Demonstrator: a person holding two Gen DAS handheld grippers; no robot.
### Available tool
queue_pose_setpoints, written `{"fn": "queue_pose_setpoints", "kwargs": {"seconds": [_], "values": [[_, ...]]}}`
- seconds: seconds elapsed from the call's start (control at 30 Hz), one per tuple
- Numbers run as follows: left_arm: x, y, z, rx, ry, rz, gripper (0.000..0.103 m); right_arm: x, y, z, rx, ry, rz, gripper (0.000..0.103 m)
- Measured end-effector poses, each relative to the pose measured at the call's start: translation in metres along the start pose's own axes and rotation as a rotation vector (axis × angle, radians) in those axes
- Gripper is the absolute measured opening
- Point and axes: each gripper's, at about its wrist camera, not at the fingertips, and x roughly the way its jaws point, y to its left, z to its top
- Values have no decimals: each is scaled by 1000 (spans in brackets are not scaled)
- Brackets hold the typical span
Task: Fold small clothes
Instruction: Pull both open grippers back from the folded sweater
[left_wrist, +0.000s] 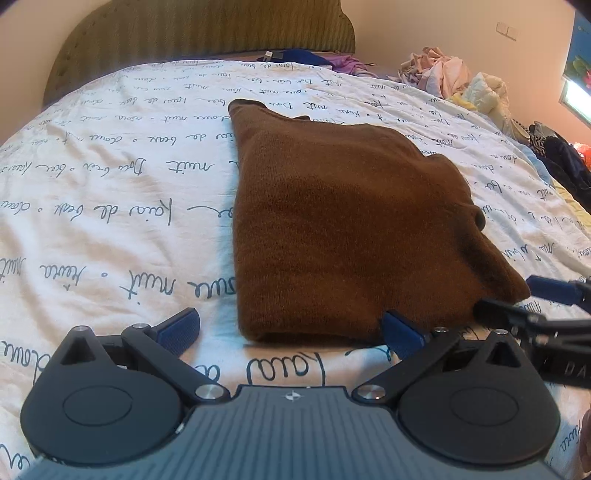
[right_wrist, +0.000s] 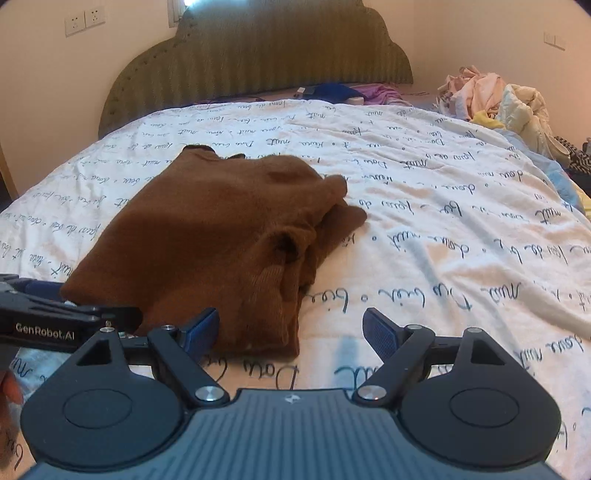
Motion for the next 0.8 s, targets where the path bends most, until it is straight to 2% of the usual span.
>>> {"fn": "queue_pose_setpoints", "kwargs": {"seconds": [0.27,0.33,0.37,0.4,0.47,0.6,0.8], "values": [[-6,6,-9,24,-4,20,103,11,9,-7,19,39,-20,85],[-5,7,-10,29,-6,32,103,21,12,-9,10,56,-32,92],[-5,7,-11,34,-5,34,103,26,15,-12,-5,60,-35,100],[-5,6,-11,33,-7,37,103,26,16,-16,-9,42,-38,103],[-4,4,-13,11,-29,58,103,25,15,-18,0,34,-40,103],[1,-12,-18,58,-59,142,103,26,14,-19,17,17,-49,103],[1,-10,-17,29,-65,138,103,28,9,-14,32,30,-55,103]]}}
